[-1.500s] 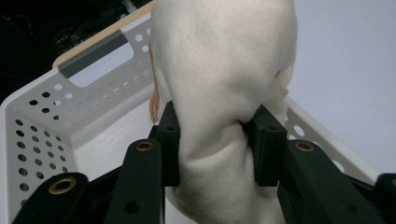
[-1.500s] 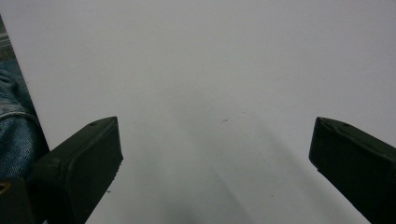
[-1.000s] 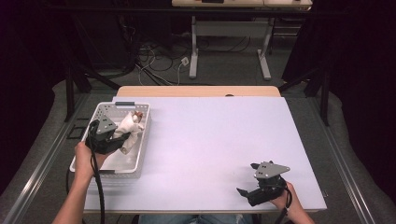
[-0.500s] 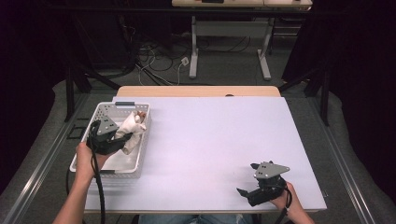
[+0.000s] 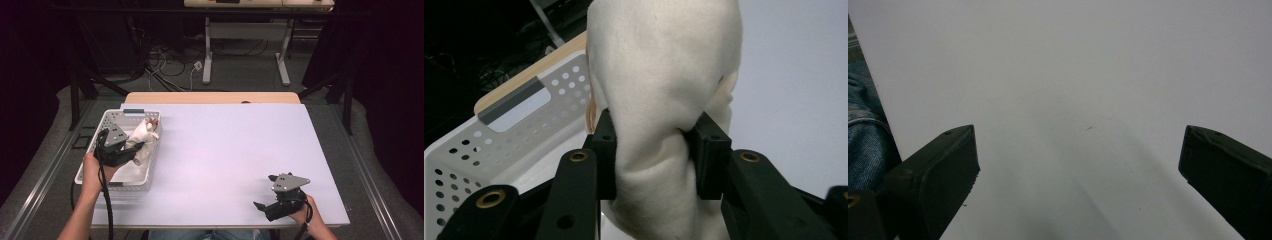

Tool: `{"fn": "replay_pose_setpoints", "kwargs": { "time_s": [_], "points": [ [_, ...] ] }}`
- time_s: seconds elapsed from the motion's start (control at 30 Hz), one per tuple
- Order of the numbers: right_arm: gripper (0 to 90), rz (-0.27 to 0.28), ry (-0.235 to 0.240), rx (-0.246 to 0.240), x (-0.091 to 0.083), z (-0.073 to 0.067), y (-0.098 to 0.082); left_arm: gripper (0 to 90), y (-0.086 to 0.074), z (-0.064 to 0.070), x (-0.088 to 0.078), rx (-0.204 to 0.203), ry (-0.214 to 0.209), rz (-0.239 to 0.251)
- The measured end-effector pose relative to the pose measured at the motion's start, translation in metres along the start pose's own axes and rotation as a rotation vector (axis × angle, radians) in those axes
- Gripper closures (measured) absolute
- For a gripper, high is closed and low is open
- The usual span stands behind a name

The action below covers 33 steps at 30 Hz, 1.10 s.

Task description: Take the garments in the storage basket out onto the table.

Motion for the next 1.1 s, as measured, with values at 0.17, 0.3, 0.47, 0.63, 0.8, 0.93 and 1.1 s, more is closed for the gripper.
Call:
{"fn": "replay_pose_setpoints", "kwargs": {
  "time_s": [0.17,0.3,0.47,0.63,0.8,0.93,1.1],
  "points": [
    [2.5,-0.001,-0.001,0.000,0.000,0.000,0.000,63.2,0.003,0.003,-0.001,0.006,-0.002,0.016],
    [2.5,-0.004,-0.001,-0.002,0.000,0.000,0.000,63.2,0.005,0.007,-0.002,0.013,-0.008,0.019],
    [2.5,-0.004,0.000,-0.002,0.000,0.000,0.000,63.1,0.007,0.011,-0.002,0.022,-0.016,0.023],
    [2.5,-0.003,0.001,-0.002,0.000,0.000,0.000,63.2,0.010,0.017,-0.002,0.035,-0.028,0.032],
    [2.5,-0.007,0.000,0.002,0.000,-0.001,0.000,63.2,0.012,0.022,-0.001,0.054,-0.041,0.033],
    [2.5,-0.007,0.001,-0.003,0.000,0.000,0.000,63.2,0.014,0.025,0.000,0.051,-0.059,0.044],
    [2.6,-0.008,-0.001,0.001,0.000,-0.001,0.000,63.2,0.017,0.031,0.001,0.060,-0.073,0.050]
  ]
}}
Point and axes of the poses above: each handheld gripper's, and its own axes: x roughly forward along the jaws, y roughly out of its top, z roughly to its right, the point moved 5 cm from there along x, roughly forward along the jaws, and after that the axes turned 9 degrees about -y, right-handed, at the moved point
